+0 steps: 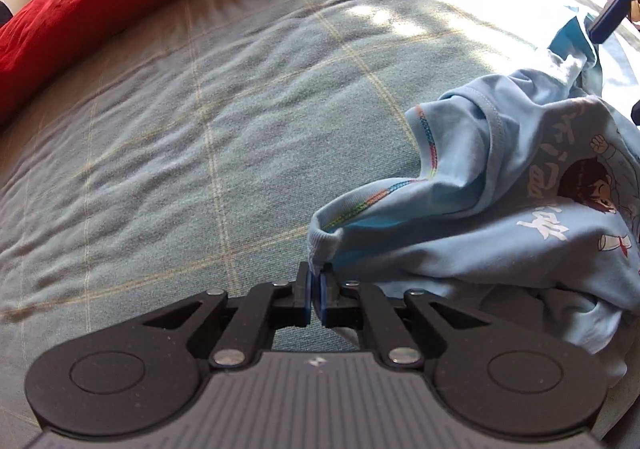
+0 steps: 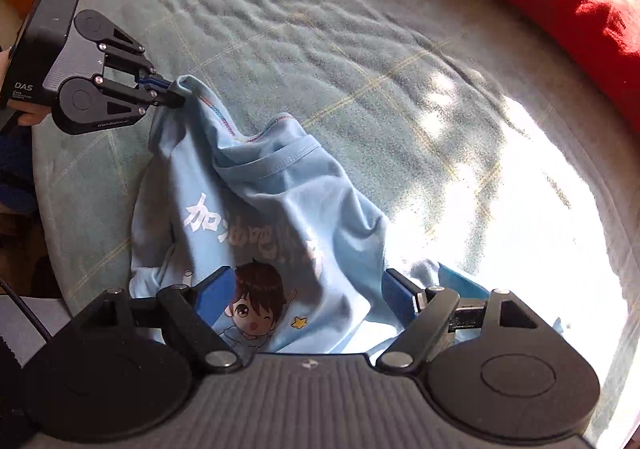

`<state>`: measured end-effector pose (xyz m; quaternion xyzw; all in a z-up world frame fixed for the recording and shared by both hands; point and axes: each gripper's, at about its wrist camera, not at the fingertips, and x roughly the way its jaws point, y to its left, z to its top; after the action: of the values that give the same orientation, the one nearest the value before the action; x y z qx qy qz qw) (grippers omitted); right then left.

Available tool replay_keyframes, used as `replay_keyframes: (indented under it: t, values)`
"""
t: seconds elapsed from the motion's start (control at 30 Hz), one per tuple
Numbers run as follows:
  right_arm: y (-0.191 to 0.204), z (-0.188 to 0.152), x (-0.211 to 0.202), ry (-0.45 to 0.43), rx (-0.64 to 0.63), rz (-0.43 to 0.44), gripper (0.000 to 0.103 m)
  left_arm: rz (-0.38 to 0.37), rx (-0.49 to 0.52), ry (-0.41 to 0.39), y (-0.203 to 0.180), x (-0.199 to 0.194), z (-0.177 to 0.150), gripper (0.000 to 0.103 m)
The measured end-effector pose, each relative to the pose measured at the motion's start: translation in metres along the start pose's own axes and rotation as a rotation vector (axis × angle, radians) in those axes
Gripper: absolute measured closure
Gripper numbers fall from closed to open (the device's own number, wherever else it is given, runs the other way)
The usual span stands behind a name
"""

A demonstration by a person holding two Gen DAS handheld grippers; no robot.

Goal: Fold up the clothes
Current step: 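Pull the shirt open with the left tool while the right tool holds the collar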

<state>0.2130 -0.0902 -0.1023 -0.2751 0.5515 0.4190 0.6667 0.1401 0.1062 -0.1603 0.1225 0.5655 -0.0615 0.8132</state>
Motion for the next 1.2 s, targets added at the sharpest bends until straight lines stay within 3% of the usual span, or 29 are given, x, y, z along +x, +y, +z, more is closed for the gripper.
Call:
replay_keyframes:
  t: [0.2, 0.27, 0.43, 0.5, 0.6, 0.97, 1.03, 1.2]
  values:
    - [-0.043, 0.025, 0.049, 0.072, -0.068, -0.009, 0.023, -0.004, -0.002, 0.018, -0.001, 0.006, -0.007, 0.101]
    - [-0.049, 0.027, 0.067, 0.116, -0.114, -0.006, 0.030, -0.003, -0.003, 0.017, -0.001, 0.007, -0.007, 0.101]
    - [-0.053, 0.018, 0.087, 0.189, -0.144, 0.065, 0.062, -0.001, -0.016, 0.017, 0.000, 0.007, -0.006, 0.101]
    - [-0.055, 0.016, 0.087, 0.189, -0.141, 0.043, 0.079, 0.008, -0.011, 0.008, 0.000, 0.005, -0.002, 0.101]
    - [-0.065, 0.016, 0.077, 0.154, -0.083, 0.013, 0.090, 0.021, -0.002, -0.019, 0.005, 0.001, 0.013, 0.101]
    - [-0.118, 0.010, 0.039, 0.064, 0.117, -0.214, 0.092, 0.091, 0.109, -0.203, 0.018, 0.015, 0.130, 0.101]
    - [-0.128, 0.008, 0.034, 0.052, 0.167, -0.255, 0.091, 0.098, 0.119, -0.229, 0.017, 0.021, 0.152, 0.092]
    - [-0.130, 0.000, 0.023, 0.024, 0.238, -0.283, 0.085, 0.088, 0.137, -0.211, 0.003, 0.039, 0.175, 0.086]
